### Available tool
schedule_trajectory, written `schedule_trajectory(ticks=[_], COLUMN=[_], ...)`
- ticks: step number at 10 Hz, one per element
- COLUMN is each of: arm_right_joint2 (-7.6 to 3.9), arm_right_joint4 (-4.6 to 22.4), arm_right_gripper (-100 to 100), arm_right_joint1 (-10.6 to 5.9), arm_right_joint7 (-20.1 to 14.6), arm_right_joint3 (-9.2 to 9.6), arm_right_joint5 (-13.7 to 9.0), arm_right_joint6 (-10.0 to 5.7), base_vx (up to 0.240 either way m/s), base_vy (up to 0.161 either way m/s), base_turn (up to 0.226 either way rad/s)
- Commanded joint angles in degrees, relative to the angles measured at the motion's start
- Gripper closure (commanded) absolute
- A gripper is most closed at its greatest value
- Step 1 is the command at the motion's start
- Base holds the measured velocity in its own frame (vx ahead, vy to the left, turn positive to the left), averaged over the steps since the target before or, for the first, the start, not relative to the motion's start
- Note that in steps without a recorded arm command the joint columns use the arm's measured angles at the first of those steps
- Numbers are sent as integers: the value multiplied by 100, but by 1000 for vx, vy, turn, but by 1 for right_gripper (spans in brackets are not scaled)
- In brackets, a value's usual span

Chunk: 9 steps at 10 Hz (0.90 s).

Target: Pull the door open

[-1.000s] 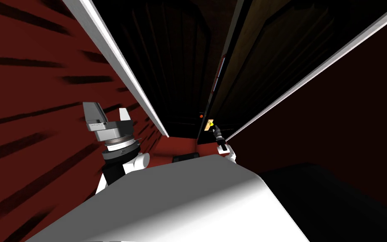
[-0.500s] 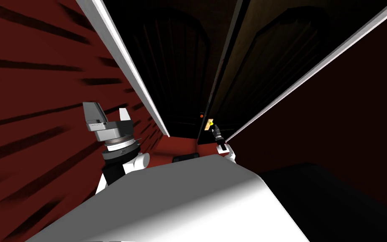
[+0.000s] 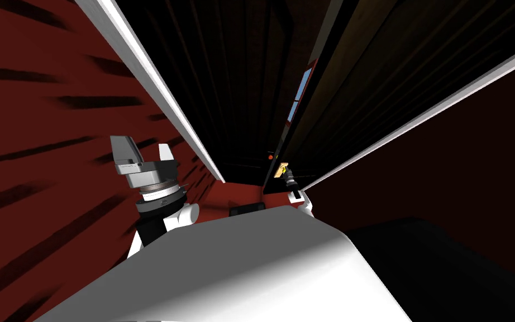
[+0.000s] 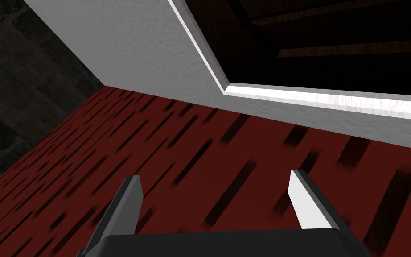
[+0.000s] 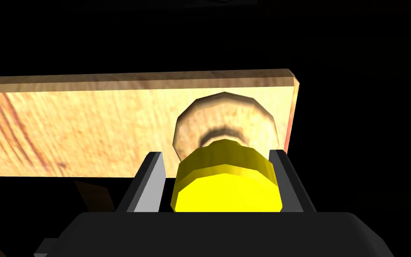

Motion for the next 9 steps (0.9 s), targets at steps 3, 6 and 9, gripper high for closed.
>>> schedule_trajectory(ticks=[3,6,9], arm_right_joint2=[4,-110,-274], arm_right_joint4=[9,-26,-96], arm_right_gripper=[100,100,100], arm_right_joint1=[13,126,285], arm_right_joint7=[-2,-120,-312], arm_right_joint3=[4,77,200], arm_right_joint5=[2,38,88], arm_right_joint6=[4,-111,-306], base_vx=[-25,-47,-178], base_vy=[4,-30,-106], base_turn=[-3,43,150])
